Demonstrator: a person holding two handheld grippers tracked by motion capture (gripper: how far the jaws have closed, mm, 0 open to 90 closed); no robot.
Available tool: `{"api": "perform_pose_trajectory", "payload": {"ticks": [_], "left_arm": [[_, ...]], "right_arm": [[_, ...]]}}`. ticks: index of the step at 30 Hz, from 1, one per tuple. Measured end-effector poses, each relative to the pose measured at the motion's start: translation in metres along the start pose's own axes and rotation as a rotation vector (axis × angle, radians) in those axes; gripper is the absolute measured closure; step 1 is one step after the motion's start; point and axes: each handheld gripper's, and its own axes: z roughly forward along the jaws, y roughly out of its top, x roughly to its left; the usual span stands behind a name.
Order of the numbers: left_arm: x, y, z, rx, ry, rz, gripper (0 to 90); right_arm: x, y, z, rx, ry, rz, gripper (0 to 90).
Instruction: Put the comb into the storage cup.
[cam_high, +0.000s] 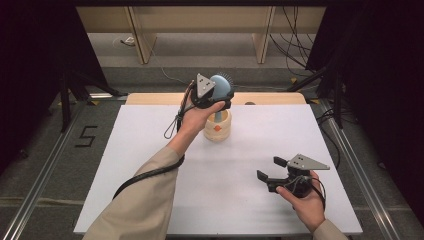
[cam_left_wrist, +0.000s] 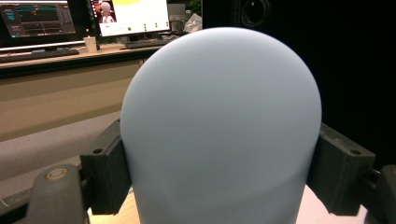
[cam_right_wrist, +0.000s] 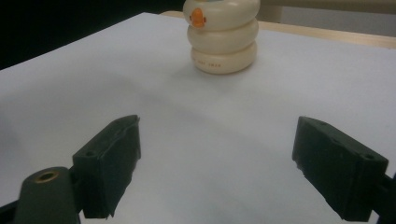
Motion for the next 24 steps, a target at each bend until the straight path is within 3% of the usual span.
{"api": "perform_pose_trajectory", "payload": {"ticks": [24], "left_arm": [[0.0016,-0.0084,0.0037,0.017,0.007,0.005,19.3]], "right_arm": [[-0.0002,-0.0002,0.0,0.0,0.0,-0.001,16.3]]}}
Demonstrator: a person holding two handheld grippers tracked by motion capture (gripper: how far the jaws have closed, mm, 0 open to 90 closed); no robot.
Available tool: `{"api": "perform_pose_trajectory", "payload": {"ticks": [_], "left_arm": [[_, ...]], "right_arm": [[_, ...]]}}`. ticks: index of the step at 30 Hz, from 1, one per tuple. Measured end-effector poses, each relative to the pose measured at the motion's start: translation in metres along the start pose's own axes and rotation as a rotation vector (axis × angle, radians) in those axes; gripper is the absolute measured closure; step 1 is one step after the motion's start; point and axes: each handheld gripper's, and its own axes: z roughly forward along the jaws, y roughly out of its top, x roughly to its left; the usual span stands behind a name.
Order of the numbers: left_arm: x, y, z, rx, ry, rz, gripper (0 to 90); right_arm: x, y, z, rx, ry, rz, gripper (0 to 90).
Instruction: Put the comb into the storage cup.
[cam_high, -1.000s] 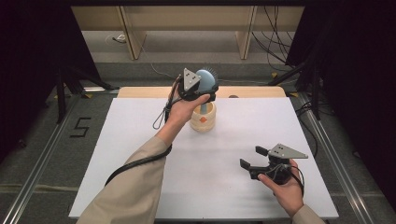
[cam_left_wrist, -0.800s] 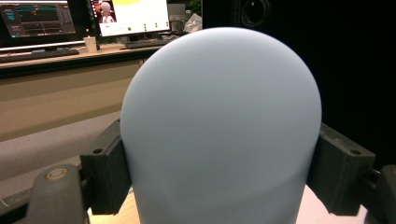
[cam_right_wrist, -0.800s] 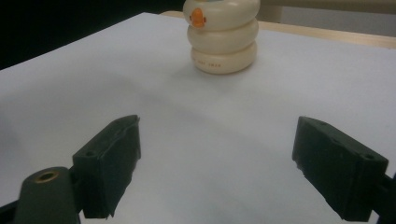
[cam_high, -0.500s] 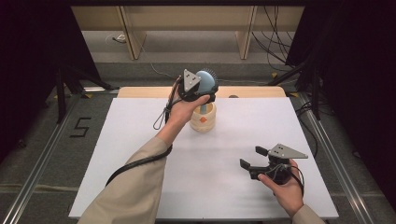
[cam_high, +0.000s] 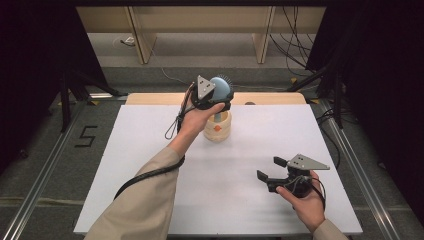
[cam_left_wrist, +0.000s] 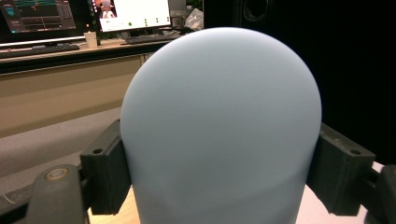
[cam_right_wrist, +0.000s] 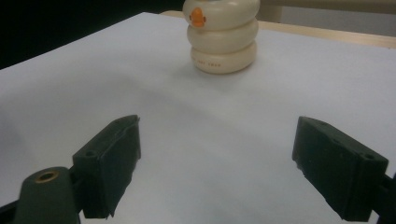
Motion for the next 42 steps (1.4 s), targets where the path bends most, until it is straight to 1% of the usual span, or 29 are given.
{"api": "perform_pose_trajectory", "payload": {"ticks": [19,36,38,40,42], "left_arm": [[0.0,-0.006,0.003,0.011,0.002,0.004,19.3],[0.0,-0.014,0.006,0.014,0.006,-0.007,19.3],[0.0,-0.015,0.006,0.008,0.013,-0.008,19.3],[0.0,-0.015,0.007,0.007,0.008,-0.015,19.3],[0.0,-0.016,0.007,0.011,0.007,-0.009,19.3]], "right_arm": [[0.0,0.0,0.0,0.0,-0.001,-0.002,16.3],[0.0,0.0,0.0,0.002,0.0,-0.002,16.3],[0.0,0.0,0.0,0.005,0.001,-0.002,16.3],[0.001,0.0,0.0,0.004,0.001,-0.003,16.3],[0.001,0.0,0.0,0.003,0.001,-0.004,16.3]]}}
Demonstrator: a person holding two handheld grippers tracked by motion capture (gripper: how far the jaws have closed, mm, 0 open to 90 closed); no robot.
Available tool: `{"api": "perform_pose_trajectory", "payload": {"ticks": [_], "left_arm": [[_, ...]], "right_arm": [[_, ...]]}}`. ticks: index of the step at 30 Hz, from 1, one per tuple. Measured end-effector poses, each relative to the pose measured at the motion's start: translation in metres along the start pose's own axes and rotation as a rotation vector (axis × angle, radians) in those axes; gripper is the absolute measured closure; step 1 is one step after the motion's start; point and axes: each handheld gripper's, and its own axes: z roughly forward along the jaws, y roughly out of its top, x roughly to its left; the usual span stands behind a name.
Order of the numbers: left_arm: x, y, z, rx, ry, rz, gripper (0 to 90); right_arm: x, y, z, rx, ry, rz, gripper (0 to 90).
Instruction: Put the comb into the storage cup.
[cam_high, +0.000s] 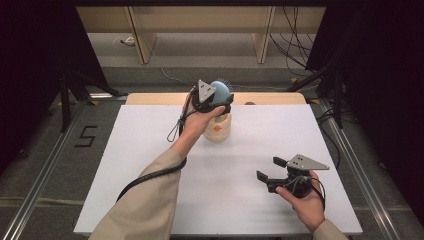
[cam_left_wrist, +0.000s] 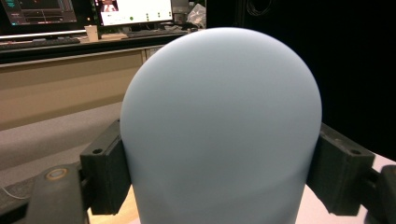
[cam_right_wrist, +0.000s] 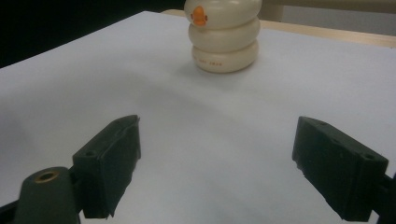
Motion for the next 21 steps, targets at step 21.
{"api": "perform_pose_trajectory", "payload": {"ticks": [21], "left_arm": [[0.0005,-0.009,0.003,0.007,0.001,-0.019,19.3]], "right_arm": [[0.0002,0.0,0.0003,-0.001,0.004,0.001,16.3]]}}
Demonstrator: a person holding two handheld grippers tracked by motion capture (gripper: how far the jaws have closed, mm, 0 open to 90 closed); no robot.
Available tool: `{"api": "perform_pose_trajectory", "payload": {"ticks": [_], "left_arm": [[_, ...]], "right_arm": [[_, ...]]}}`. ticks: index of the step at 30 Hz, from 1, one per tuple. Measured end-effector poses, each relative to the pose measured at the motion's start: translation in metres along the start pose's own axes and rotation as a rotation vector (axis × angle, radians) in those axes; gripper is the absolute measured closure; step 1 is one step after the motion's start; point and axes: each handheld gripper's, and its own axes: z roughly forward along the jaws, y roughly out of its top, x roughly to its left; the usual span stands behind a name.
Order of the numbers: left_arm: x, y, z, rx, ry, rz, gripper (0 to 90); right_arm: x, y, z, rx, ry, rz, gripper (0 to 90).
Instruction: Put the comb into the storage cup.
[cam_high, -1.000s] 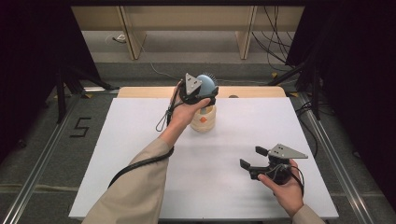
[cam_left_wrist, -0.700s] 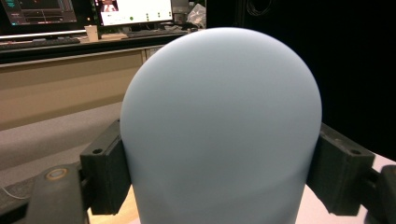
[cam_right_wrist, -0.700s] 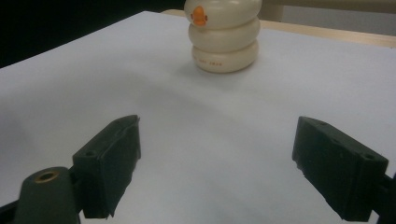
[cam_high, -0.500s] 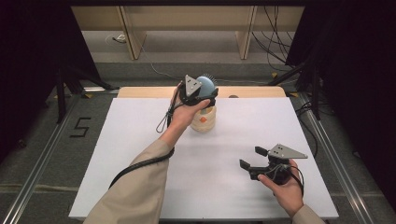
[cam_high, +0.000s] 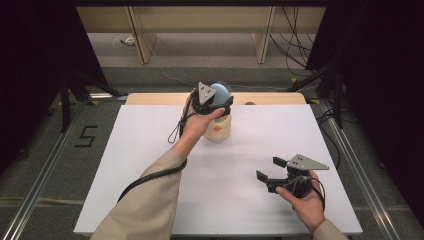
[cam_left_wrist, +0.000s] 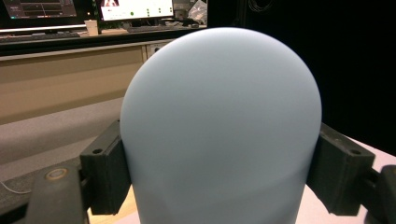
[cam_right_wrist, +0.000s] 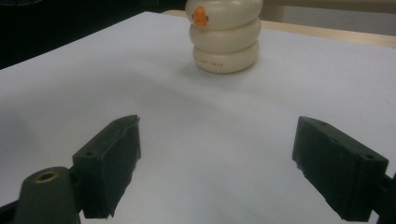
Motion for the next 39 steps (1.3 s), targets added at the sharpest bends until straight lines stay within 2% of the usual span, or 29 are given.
{"api": "perform_pose_trajectory", "payload": {"ticks": [22,32,39], "left_arm": [[0.003,-0.004,-0.001,0.004,0.008,-0.014,19.2],[0.003,-0.006,-0.015,0.02,-0.02,0.007,19.0],[0.008,-0.007,-0.028,0.033,-0.026,-0.017,18.9]], "right_arm": [[0.001,0.0,-0.001,0.0,0.002,-0.001,16.3],[0.001,0.0,0.0,0.003,0.002,0.001,16.3],[0.002,0.0,0.001,0.004,-0.001,0.001,16.3]]}}
